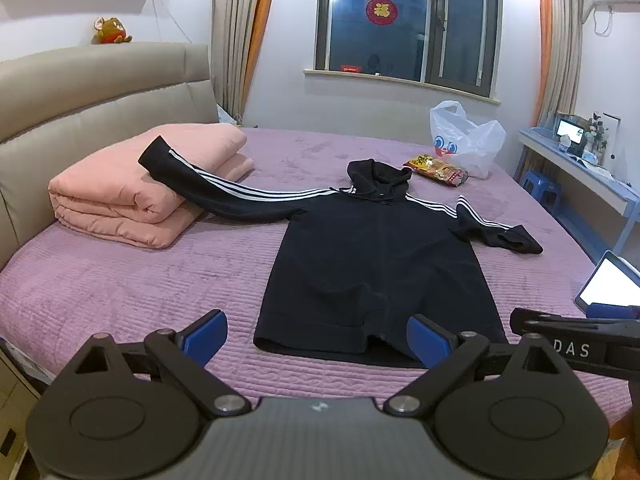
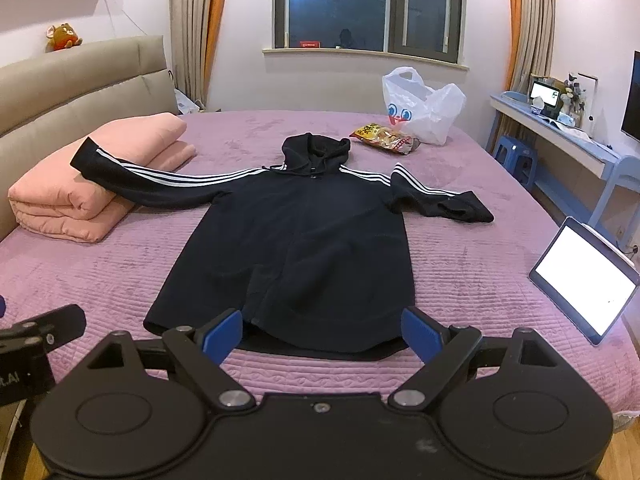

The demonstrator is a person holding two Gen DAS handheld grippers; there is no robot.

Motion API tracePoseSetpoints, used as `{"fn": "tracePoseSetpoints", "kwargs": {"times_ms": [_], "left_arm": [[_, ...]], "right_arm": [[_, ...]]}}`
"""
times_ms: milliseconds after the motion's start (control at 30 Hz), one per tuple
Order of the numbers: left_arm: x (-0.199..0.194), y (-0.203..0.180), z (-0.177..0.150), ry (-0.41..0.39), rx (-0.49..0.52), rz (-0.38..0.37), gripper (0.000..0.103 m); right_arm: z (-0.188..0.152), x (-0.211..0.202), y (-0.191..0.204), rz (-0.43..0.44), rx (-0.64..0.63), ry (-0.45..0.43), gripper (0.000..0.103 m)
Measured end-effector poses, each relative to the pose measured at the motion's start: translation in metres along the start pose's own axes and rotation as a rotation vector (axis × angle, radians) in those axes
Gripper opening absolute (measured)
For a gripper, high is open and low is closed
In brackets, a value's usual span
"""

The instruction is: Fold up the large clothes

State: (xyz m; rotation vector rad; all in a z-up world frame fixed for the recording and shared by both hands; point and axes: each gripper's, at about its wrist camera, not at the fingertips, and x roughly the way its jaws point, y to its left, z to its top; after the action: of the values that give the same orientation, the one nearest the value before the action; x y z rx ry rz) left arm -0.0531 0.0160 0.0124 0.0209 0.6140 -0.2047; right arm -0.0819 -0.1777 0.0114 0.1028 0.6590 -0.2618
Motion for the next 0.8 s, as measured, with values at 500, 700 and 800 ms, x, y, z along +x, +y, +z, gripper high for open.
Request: {"fn": "tracePoseSetpoints", "kwargs": {"times_ms": [500, 700, 800], "left_arm": [[0.039, 0.01, -0.001, 0.054, -0.047, -0.041, 0.098], [0.122, 0.005, 0.001, 0.146, -0.055, -0.078, 0.098], [0.181, 0.003, 0.01, 0.169, -0.072, -0.099, 0.098]], "right_arm": [[-0.007, 0.037, 0.001, -0.034, -0.034, 0.051, 0.102], [-0.015, 0.116, -0.019, -0.086, -0.005, 0.108, 0.102], [-0.01, 0.169, -0.041, -0.11, 0.07, 0.11, 0.102]]}}
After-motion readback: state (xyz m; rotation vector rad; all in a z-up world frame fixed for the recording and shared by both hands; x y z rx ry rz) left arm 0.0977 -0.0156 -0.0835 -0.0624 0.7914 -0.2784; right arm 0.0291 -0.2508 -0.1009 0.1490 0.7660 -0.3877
